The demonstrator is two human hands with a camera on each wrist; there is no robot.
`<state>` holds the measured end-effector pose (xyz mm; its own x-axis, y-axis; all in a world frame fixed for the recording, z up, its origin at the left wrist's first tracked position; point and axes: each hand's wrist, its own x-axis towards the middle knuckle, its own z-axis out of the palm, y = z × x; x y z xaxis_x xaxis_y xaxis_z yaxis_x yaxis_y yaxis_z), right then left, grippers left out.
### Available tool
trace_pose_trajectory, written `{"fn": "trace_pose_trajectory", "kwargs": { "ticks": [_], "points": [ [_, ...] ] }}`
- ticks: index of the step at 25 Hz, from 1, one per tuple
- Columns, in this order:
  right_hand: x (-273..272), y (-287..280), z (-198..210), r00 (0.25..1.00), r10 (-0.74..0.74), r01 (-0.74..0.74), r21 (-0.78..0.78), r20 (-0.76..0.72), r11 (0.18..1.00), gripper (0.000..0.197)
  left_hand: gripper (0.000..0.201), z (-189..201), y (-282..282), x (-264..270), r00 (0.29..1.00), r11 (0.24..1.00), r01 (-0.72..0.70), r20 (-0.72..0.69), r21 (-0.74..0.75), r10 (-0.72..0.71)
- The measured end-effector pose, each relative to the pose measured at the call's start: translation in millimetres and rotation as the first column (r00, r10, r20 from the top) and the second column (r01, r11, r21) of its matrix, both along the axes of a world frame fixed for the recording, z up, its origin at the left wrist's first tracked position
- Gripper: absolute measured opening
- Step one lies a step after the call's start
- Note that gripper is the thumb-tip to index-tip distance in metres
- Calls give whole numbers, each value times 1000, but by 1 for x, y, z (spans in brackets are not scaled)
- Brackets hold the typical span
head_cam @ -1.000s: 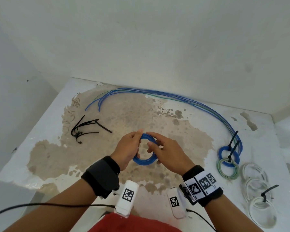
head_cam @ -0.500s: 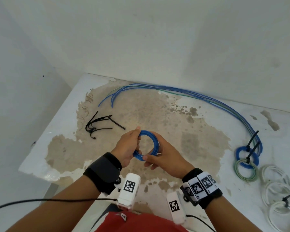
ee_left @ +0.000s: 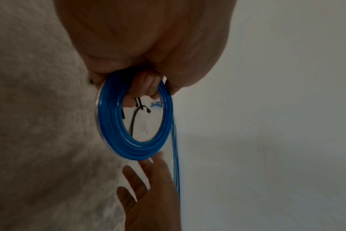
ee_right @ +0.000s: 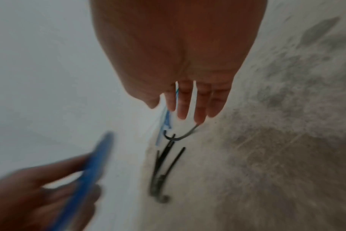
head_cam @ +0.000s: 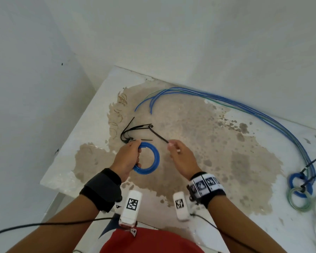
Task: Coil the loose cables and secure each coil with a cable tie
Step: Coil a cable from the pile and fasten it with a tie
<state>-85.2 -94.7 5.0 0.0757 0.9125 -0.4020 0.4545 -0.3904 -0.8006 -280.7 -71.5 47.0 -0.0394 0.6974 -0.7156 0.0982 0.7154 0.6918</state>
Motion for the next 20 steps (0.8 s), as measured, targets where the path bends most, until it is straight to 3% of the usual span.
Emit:
{"fn": "trace_pose_trajectory", "kwargs": {
  "ticks": [2, 5, 10, 12, 15, 18, 20],
  "points": [
    [-7, 24, -28, 980, -18, 22, -16, 199, 1000, 36, 36, -5, 12, -19, 1000, 1000, -3, 11, -22, 3],
    [-18, 44, -58, 958, -8, 15, -21, 287, 1000, 42, 35, -12, 29, -39, 1000, 1000, 16, -5, -15, -16],
    [-22, 46, -62, 932, -151, 130, 83, 329, 988, 11, 32, -17, 45, -54, 998, 998, 63, -28, 13, -63],
    [-19, 42, -45, 923, -262, 230, 141, 281, 963, 8, 29, -16, 50, -50, 997, 997, 70, -29, 39, -69],
    [-12, 28, -7, 928, -369, 357, 166, 52, 919, 8, 27, -14, 57, -32, 997, 994, 78, -21, 76, -77],
    [0, 9, 37, 895, -394, 431, 184, -208, 883, 10, 26, -10, 59, -3, 996, 993, 87, 22, 79, -89],
    [13, -4, 57, 885, -351, 409, 149, -306, 900, 13, 27, -8, 58, 19, 994, 993, 89, 52, 73, -93]
  ]
}}
